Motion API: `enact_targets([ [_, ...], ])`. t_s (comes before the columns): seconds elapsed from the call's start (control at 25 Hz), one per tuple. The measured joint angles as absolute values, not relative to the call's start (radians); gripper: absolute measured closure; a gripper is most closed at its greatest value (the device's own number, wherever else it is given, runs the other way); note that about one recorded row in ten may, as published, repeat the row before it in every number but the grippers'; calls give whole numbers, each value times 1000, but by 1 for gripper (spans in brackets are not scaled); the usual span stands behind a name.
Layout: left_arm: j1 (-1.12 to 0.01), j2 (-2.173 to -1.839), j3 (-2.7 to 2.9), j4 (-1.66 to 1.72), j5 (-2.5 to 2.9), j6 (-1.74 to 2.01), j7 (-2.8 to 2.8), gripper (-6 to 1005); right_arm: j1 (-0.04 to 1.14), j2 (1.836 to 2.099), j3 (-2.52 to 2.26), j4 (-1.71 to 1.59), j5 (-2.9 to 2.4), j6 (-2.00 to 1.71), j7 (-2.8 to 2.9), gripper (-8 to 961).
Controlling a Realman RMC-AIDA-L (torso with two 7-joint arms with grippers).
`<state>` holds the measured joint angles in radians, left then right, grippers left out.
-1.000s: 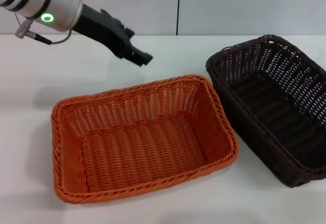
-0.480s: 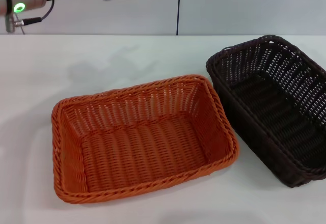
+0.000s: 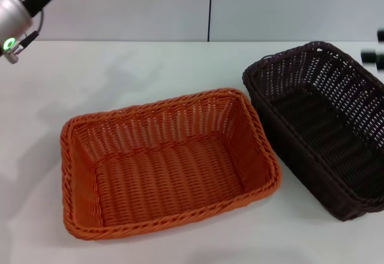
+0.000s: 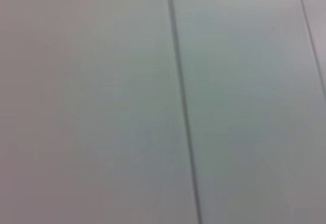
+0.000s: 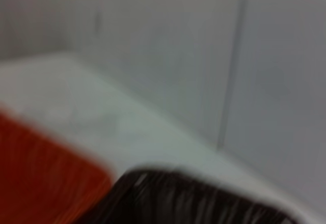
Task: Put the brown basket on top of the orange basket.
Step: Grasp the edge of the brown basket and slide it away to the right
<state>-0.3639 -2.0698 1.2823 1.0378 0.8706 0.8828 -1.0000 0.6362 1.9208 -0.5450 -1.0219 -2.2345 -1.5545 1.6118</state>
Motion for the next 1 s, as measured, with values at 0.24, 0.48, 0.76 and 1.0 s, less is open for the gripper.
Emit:
enact_targets([
  [0.24, -400, -2069, 1286, 771, 537, 1089, -693, 172, 683, 1911, -557, -1090, -2483, -1772, 1610, 439],
  [0.48, -429, -2069, 1284, 707, 488, 1116, -661, 172, 684, 1921, -642, -1089, -2623, -1850, 1610, 441],
  [0.76, -442, -2070, 1286, 700, 472, 1116, -659, 172, 671, 1937, -740, -1043, -2645, -1860, 1598, 444],
  [1.0, -477, -2070, 1288, 648, 454, 1113, -658, 172, 667, 1958, -776, -1023, -2646, -1918, 1555, 447],
])
